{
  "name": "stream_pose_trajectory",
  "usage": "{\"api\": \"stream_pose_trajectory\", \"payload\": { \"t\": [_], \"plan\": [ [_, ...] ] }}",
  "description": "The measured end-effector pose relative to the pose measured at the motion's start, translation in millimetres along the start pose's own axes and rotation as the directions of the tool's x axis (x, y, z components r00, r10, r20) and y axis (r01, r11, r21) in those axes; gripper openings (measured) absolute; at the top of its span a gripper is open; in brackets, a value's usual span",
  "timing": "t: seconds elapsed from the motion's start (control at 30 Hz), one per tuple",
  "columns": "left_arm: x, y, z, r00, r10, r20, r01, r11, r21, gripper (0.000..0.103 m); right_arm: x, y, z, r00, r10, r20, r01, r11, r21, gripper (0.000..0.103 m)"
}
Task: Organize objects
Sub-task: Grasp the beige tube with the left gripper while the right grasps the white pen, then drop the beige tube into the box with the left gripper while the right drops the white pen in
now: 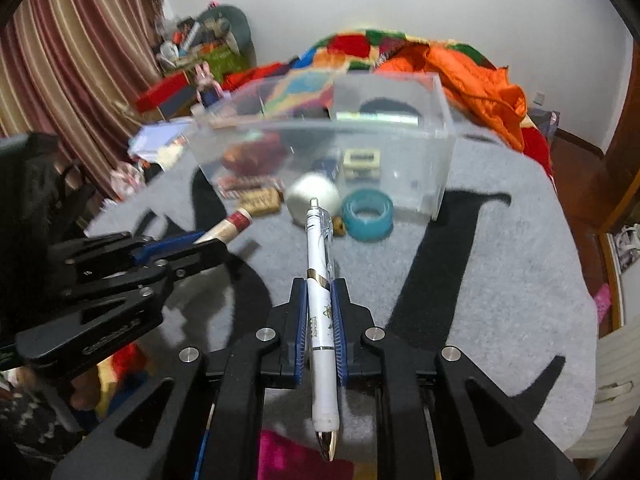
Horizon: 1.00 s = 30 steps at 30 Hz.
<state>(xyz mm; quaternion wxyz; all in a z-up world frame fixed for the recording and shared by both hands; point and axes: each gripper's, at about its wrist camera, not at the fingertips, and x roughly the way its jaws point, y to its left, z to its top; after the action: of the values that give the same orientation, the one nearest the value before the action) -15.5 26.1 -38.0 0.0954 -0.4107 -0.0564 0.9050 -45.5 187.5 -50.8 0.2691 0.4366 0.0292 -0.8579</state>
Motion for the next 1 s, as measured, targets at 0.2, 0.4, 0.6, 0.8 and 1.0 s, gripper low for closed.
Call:
{"api": "stream_pose_trajectory", "payload": {
  "t": [0.2, 0.4, 0.6, 0.8, 1.0],
  "plan": [
    [-22.0, 4.5, 19.6, 0.997, 0.012, 0.075, -0.012, 1.0, -0.007, 0.014, -22.7, -2.6, 23.1, 0.994, 0.018, 0.104, -0.02, 1.0, 0.023, 0.011],
    [-34.4, 12.5, 41.1, 0.988, 0.039, 0.146, -0.037, 0.999, -0.014, 0.014, -27.9, -4.1, 50.7, 0.983, 0.006, 0.184, -0.013, 0.999, 0.036, 0.011],
    [-35.0, 23.7, 61.5, 0.98, 0.069, 0.186, -0.064, 0.997, -0.032, 0.014, -22.3, -9.4, 77.4, 0.973, -0.005, 0.231, -0.008, 0.998, 0.057, 0.011],
    [-26.8, 32.5, 82.1, 0.972, 0.101, 0.211, -0.094, 0.995, -0.044, 0.014, -12.5, -22.4, 104.4, 0.965, -0.027, 0.263, 0.005, 0.996, 0.083, 0.011],
    [-2.9, 45.6, 94.4, 0.975, 0.119, 0.186, -0.108, 0.992, -0.068, 0.014, 13.0, -38.1, 120.5, 0.969, -0.046, 0.245, 0.013, 0.991, 0.133, 0.011]
  ]
}}
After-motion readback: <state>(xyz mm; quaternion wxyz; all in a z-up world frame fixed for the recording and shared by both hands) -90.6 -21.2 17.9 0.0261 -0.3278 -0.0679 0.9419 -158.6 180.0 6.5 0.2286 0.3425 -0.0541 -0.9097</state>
